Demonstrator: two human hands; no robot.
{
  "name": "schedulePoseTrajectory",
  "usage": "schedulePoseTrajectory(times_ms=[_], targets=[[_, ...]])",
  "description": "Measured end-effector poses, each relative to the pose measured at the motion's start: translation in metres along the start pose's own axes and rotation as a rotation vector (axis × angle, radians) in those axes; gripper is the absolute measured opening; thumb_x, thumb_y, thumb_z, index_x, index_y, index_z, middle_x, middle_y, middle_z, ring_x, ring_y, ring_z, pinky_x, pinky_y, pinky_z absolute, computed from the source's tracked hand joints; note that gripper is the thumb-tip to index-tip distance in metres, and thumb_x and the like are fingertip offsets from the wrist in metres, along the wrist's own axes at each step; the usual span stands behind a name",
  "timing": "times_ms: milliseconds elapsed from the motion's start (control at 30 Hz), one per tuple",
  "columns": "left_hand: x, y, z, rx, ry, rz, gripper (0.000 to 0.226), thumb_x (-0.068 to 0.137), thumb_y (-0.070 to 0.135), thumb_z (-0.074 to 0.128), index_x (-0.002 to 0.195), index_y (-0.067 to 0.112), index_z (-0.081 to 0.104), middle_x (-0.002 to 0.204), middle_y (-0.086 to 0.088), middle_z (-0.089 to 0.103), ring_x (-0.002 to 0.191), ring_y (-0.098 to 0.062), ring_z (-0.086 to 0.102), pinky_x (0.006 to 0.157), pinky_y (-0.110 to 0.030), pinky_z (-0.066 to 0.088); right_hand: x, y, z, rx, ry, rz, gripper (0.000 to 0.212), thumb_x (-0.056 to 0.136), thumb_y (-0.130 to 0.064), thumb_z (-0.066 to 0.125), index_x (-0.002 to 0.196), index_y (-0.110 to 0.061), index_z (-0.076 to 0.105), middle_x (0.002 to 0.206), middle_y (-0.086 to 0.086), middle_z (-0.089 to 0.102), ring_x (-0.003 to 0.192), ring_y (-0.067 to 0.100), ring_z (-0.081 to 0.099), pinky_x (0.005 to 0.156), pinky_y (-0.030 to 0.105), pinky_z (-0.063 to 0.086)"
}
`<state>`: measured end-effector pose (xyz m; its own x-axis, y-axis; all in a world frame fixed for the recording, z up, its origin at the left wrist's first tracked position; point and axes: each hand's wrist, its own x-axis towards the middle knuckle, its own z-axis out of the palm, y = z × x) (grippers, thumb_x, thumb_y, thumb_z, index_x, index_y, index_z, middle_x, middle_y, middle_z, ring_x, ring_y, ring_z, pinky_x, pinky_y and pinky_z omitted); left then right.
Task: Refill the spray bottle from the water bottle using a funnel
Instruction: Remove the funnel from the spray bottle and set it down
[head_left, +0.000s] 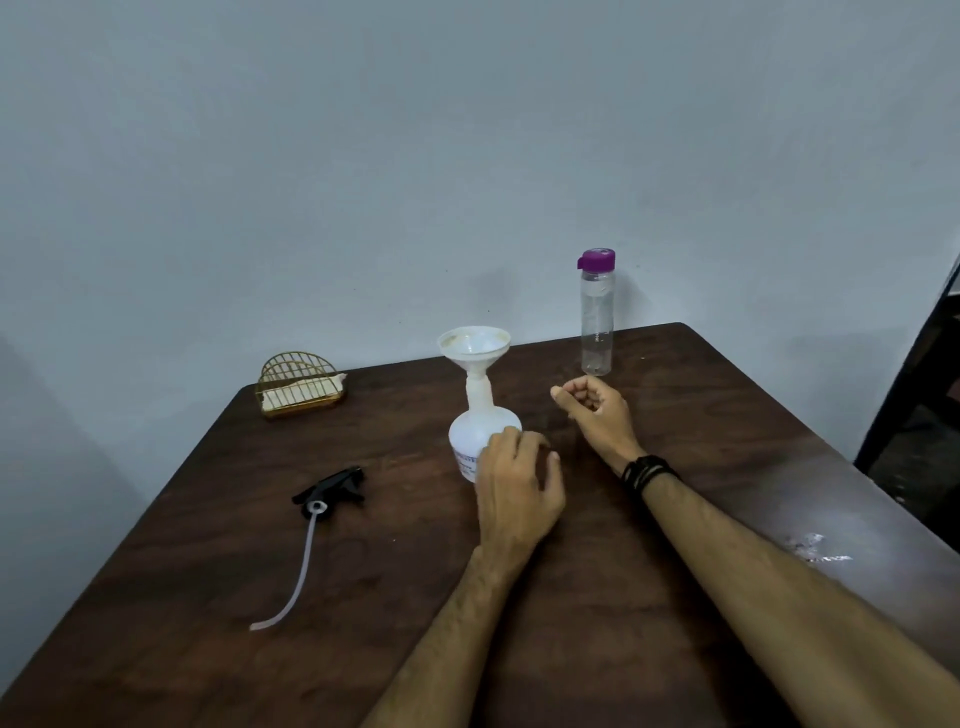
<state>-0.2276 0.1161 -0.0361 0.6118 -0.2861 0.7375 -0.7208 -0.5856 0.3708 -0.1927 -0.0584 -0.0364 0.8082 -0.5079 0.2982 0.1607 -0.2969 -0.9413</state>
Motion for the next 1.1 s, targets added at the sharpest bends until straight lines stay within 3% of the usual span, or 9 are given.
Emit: schedulePoseTrajectory(times_ms=[100,267,367,433,633,767,933,1033,1100], targets=[[-0.002,-0.009,-0.018,0.052,0.245,-0.165,0.032,0.076,0.029,0.076,0.096,0.011,0.058,0.096,-0.004,0.057,0.086,-0.02,0.052,0.072,-0.036,0.045,-0.013,-0.017,0.024,0.209,-0.078,-0.017,0.028,0.075,-0.051,0.075,0.093,-0.029,0.072,0.094,-0.009,0.072,0.09,0.008,0.064,0.083,0.032,0.051],[0.006,-0.025,-0.017,-0.016,0.122,-0.485,0.086,0.08,0.065,0.064,0.141,0.008,0.04,0.145,-0.01,0.046,0.133,-0.025,0.044,0.106,-0.043,0.039,-0.021,-0.061,0.055,0.313,-0.287,-0.043,0.051,0.078,-0.043,0.08,0.12,-0.017,0.066,0.118,-0.002,0.07,0.111,0.011,0.064,0.095,0.028,0.054],[0.005,-0.03,-0.007,-0.034,-0.037,-0.424,0.085,0.088,0.07,0.042,0.147,0.01,0.036,0.152,-0.01,0.042,0.141,-0.027,0.038,0.113,-0.045,0.034,-0.017,-0.074,0.066,0.226,-0.341,-0.026,0.052,0.077,-0.052,0.081,0.119,-0.023,0.068,0.116,-0.002,0.073,0.114,0.016,0.066,0.1,0.039,0.054],[0.005,-0.032,-0.004,-0.051,-0.064,-0.428,0.083,0.09,0.069,0.038,0.15,0.011,0.033,0.154,-0.01,0.04,0.144,-0.027,0.035,0.116,-0.044,0.032,-0.015,-0.079,0.071,0.232,-0.344,-0.011,0.041,0.084,-0.043,0.078,0.117,-0.021,0.07,0.115,-0.001,0.075,0.112,0.017,0.068,0.101,0.041,0.054],[0.005,-0.029,-0.006,-0.04,-0.043,-0.421,0.077,0.093,0.055,0.057,0.151,0.011,0.031,0.155,-0.009,0.038,0.144,-0.026,0.034,0.118,-0.043,0.031,-0.005,-0.104,0.065,0.395,-0.215,-0.012,0.022,0.098,-0.022,0.065,0.107,-0.003,0.07,0.103,-0.001,0.076,0.098,0.006,0.07,0.086,0.02,0.052],[0.003,-0.019,-0.008,0.049,-0.001,-0.287,0.08,0.089,0.042,0.063,0.151,0.005,0.029,0.154,-0.014,0.034,0.143,-0.029,0.031,0.116,-0.043,0.028,0.005,-0.105,0.037,0.348,-0.146,-0.075,0.025,0.1,-0.027,0.061,0.102,-0.004,0.068,0.079,0.003,0.067,0.073,0.008,0.061,0.071,0.019,0.049],[-0.009,-0.007,0.001,0.117,0.031,0.083,0.059,0.079,0.028,0.072,0.129,0.007,0.048,0.124,-0.015,0.051,0.113,-0.029,0.048,0.097,-0.043,0.04,0.009,-0.064,-0.014,0.098,-0.035,-0.076,0.027,0.099,-0.028,0.063,0.088,-0.005,0.068,0.073,0.003,0.061,0.066,0.007,0.054,0.068,0.027,0.045],[-0.008,0.006,0.01,0.04,-0.188,0.205,0.054,0.084,0.03,0.066,0.13,0.009,0.049,0.122,-0.009,0.053,0.106,-0.025,0.053,0.092,-0.042,0.048,0.01,-0.034,-0.046,0.028,0.142,0.018,0.03,0.086,-0.028,0.079,0.113,-0.016,0.077,0.092,-0.005,0.075,0.075,0.005,0.064,0.071,0.023,0.054],[-0.005,0.014,0.022,0.024,-0.407,0.233,0.062,0.089,0.041,0.059,0.141,0.011,0.044,0.139,-0.009,0.049,0.124,-0.025,0.049,0.107,-0.042,0.043,0.01,-0.021,-0.069,-0.049,0.281,0.04,0.035,0.077,-0.024,0.086,0.11,-0.017,0.078,0.09,-0.006,0.076,0.073,0.004,0.064,0.07,0.024,0.055]])
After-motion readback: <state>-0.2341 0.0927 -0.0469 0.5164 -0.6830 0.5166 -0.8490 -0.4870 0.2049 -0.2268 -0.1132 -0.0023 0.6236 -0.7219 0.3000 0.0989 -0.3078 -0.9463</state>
